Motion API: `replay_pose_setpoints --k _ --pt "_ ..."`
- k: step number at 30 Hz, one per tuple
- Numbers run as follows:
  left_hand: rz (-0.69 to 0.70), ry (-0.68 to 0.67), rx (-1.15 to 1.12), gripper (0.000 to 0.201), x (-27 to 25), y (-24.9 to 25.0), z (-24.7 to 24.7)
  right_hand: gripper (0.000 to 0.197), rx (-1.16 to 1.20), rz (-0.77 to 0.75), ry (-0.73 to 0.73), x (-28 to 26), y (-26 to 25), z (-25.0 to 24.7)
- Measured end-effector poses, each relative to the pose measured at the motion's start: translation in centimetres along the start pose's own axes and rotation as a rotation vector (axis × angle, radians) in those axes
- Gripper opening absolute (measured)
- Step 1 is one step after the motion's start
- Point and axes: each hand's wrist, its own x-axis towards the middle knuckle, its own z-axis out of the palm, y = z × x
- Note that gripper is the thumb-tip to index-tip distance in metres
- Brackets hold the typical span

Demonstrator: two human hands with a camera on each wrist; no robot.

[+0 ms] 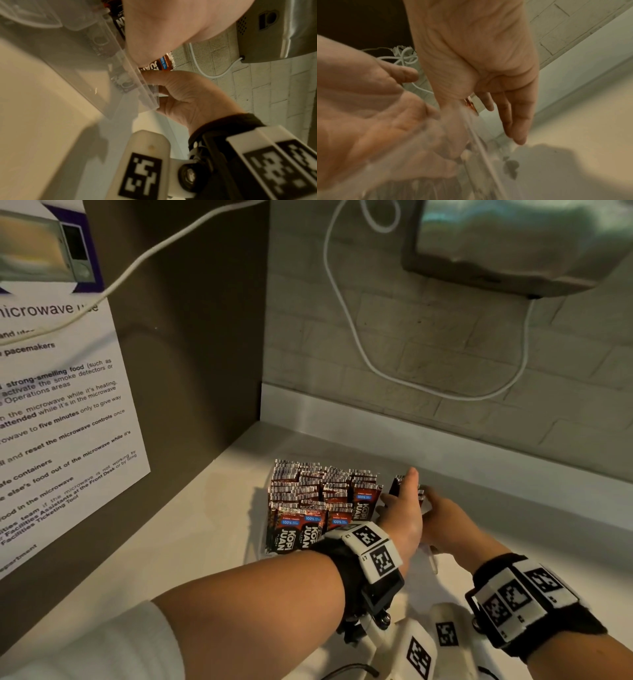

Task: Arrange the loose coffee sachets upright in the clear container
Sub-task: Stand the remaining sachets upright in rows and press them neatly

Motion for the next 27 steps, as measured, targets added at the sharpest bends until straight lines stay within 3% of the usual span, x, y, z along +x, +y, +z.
replay_pose_setpoints --k 4,8,14,16,18,21,24,27 --pt "0.016 -0.065 0.041 0.147 -2.2 1.8 -0.4 0.109 0.036 -0.044 0.071 -0.8 -0.3 -2.3" --pt "-0.01 -0.107 0.057 0.109 -3.0 2.8 -0.6 0.102 0.09 -0.046 0.104 -1.8 -1.3 -4.2" --pt "-0.026 -0.035 0.005 0.102 -2.8 1.8 -0.7 0.096 0.088 -0.001 -0.005 -1.4 -0.4 -2.4" --pt "-0.025 -0.054 -0.034 0.095 -3.1 1.9 -0.7 0.078 0.08 -0.01 -0.062 -1.0 0.0 -1.1" --pt "-0.045 -0.067 -0.017 0.099 -3.4 1.9 -0.7 0.056 0.083 -0.025 -0.102 -0.8 0.3 0.0" --pt "-0.035 -0.092 -0.018 0.124 -2.4 1.2 -0.2 0.04 0.132 -0.034 -0.103 -0.6 0.7 0.7" --pt "-0.06 -0.07 0.019 0.151 0.7 -0.2 0.1 0.035 0.172 -0.022 -0.093 -0.4 1.0 0.8" --pt "-0.059 -0.091 0.022 0.149 0.6 -0.2 -0.1 0.036 0.171 -0.012 -0.069 -0.3 1.2 0.9"
